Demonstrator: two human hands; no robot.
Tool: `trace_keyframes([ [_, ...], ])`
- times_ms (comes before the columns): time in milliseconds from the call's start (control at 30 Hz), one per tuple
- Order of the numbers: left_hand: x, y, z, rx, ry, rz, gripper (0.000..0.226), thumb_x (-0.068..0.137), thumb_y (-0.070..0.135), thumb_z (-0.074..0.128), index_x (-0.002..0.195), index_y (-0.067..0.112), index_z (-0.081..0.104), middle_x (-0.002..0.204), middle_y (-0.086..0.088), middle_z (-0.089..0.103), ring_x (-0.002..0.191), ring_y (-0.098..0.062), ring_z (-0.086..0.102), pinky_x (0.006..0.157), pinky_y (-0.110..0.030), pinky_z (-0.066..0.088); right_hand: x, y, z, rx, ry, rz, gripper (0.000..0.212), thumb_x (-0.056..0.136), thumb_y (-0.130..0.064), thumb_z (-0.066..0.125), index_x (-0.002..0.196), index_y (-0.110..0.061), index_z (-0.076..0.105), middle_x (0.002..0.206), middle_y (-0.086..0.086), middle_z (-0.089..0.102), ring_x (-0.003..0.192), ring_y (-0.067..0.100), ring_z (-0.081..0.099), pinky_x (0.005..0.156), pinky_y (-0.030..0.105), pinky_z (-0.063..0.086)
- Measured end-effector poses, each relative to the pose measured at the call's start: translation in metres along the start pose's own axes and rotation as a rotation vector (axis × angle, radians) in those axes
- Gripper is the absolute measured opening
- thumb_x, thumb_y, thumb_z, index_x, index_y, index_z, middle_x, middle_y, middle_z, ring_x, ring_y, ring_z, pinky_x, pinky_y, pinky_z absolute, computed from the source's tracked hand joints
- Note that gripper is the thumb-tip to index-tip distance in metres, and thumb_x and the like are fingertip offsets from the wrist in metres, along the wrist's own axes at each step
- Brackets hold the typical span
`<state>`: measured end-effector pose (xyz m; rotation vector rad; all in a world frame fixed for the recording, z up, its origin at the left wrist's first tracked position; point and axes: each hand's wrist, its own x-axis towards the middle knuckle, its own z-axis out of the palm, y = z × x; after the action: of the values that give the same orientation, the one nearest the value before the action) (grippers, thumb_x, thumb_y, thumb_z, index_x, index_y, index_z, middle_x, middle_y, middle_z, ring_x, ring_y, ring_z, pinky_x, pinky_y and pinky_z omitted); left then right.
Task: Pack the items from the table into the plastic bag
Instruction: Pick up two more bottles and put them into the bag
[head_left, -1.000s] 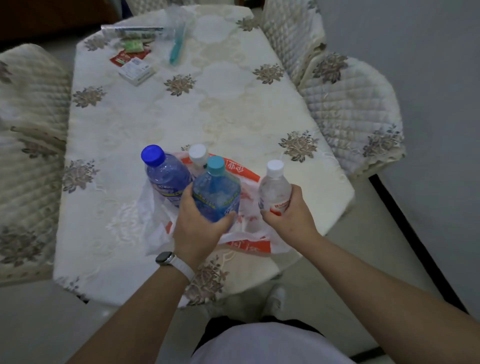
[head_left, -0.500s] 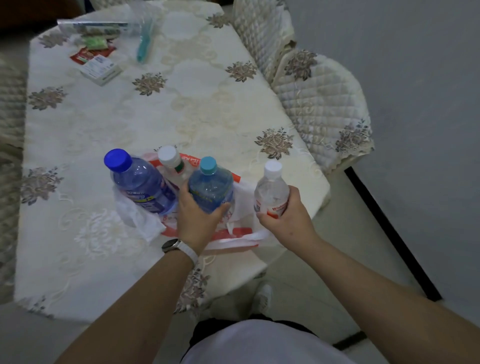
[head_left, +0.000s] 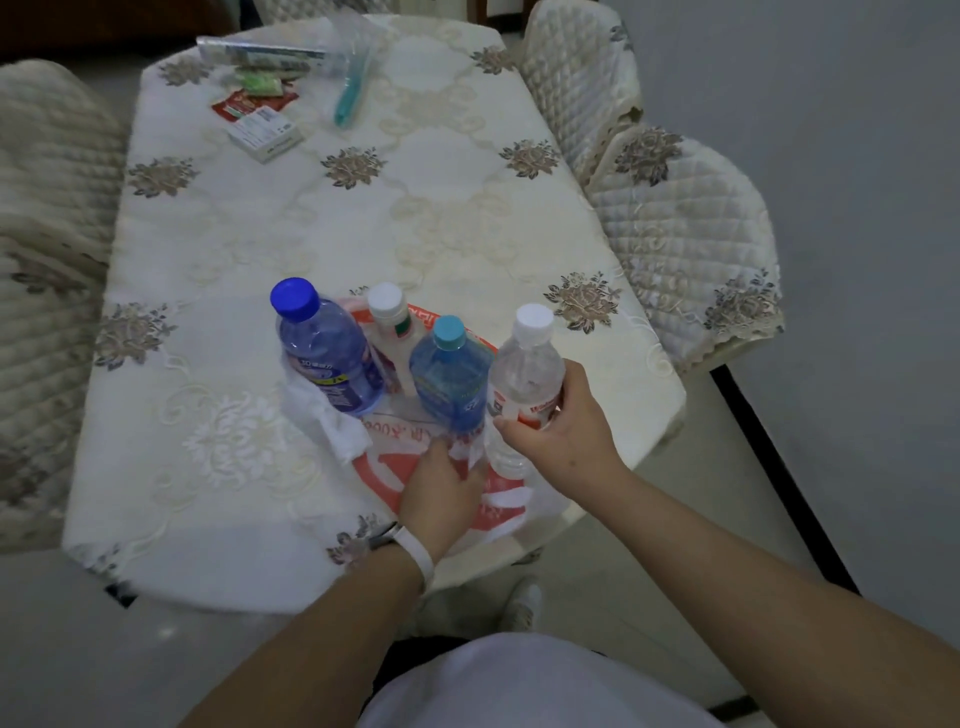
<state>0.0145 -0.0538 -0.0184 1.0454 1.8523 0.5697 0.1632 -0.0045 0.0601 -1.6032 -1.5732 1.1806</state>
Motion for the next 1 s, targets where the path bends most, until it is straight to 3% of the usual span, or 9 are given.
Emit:
trace_keyframes([
  [133,0.007,-0.007,0.012,-0.046,-0.038,-0.129,0.03,0.086,0.041,0.068,0.098,0.016,0.057,0.09,-0.001,0.067,0.08,-0.016,0.063,0.068,-0.03,0.048,0.003,0.001,0.005,-0.014,0.004,-0.015,0.063,0.071,-0.03,0.084,0.115,-0.035,0.04,0.1,-0.025,0.056,0.089,-0.009,0.058,0.071,0.016,0.046],
  [300,-0.002,-0.011,0.026,-0.211,-0.069,-0.12,0.012,0.09,0.021,0.063,0.082,0.015,0.07,0.076,0.0,0.071,0.076,-0.018,0.067,0.072,-0.036,0.056,0.006,0.001,0.007,-0.022,-0.023,-0.056,0.065,0.07,-0.029,0.084,0.118,-0.032,0.04,0.103,-0.024,0.056,0.094,-0.002,0.06,0.077,0.025,0.052],
  [433,-0.028,-0.002,0.033,-0.255,-0.048,-0.028,0.016,0.095,0.025,0.058,0.082,0.02,0.066,0.073,0.006,0.066,0.068,-0.009,0.061,0.06,-0.02,0.045,0.011,-0.004,0.005,0.003,-0.055,-0.09,0.065,0.071,-0.026,0.084,0.119,-0.031,0.04,0.102,-0.024,0.056,0.093,-0.006,0.058,0.076,0.019,0.049],
  [533,-0.048,0.008,0.04,-0.283,-0.044,0.112,0.018,0.095,0.025,0.059,0.079,0.018,0.063,0.065,0.0,0.059,0.059,-0.011,0.056,0.057,-0.021,0.043,0.015,-0.007,0.003,-0.015,-0.103,-0.121,0.065,0.072,-0.028,0.084,0.119,-0.033,0.039,0.103,-0.025,0.055,0.094,-0.008,0.057,0.076,0.016,0.048],
  [600,-0.059,0.015,0.046,-0.252,-0.066,0.193,0.007,0.094,0.024,0.06,0.093,0.021,0.066,0.064,0.009,0.054,0.058,-0.002,0.052,0.059,-0.021,0.044,0.02,-0.007,0.003,-0.058,-0.145,-0.141,0.064,0.072,-0.03,0.083,0.118,-0.033,0.038,0.102,-0.024,0.055,0.093,-0.008,0.057,0.076,0.017,0.049],
  [667,-0.066,0.021,0.053,-0.179,-0.096,0.275,0.022,0.094,0.028,0.059,0.113,0.02,0.066,0.069,0.011,0.054,0.063,-0.003,0.053,0.065,-0.029,0.049,0.026,-0.005,0.005,-0.093,-0.181,-0.137,0.063,0.072,-0.027,0.083,0.116,-0.031,0.038,0.101,-0.022,0.054,0.091,-0.008,0.056,0.073,0.019,0.047],
  [800,-0.076,0.037,0.057,-0.119,-0.122,0.414,0.016,0.094,0.031,0.054,0.081,0.022,0.057,0.064,0.001,0.05,0.062,-0.02,0.05,0.062,-0.045,0.045,0.034,0.004,0.004,-0.187,-0.233,-0.142,0.061,0.072,-0.028,0.082,0.117,-0.03,0.041,0.102,-0.012,0.058,0.089,0.005,0.059,0.067,0.02,0.043],
  [933,-0.081,0.046,0.053,-0.176,-0.07,0.442,0.023,0.094,0.03,0.054,0.081,0.012,0.059,0.066,-0.005,0.052,0.064,-0.023,0.051,0.062,-0.048,0.046,0.039,0.016,-0.008,-0.287,-0.22,-0.179,0.065,0.072,-0.031,0.08,0.127,-0.023,0.045,0.108,-0.006,0.061,0.094,0.016,0.059,0.07,0.029,0.044],
  [1000,-0.081,0.047,0.05,-0.187,-0.031,0.437,0.02,0.093,0.028,0.057,0.081,0.013,0.062,0.07,-0.003,0.055,0.067,-0.02,0.053,0.065,-0.046,0.048,0.042,0.019,-0.014,-0.276,-0.198,-0.143,0.063,0.074,-0.033,0.079,0.127,-0.023,0.046,0.106,-0.006,0.061,0.092,0.015,0.058,0.067,0.026,0.042],
])
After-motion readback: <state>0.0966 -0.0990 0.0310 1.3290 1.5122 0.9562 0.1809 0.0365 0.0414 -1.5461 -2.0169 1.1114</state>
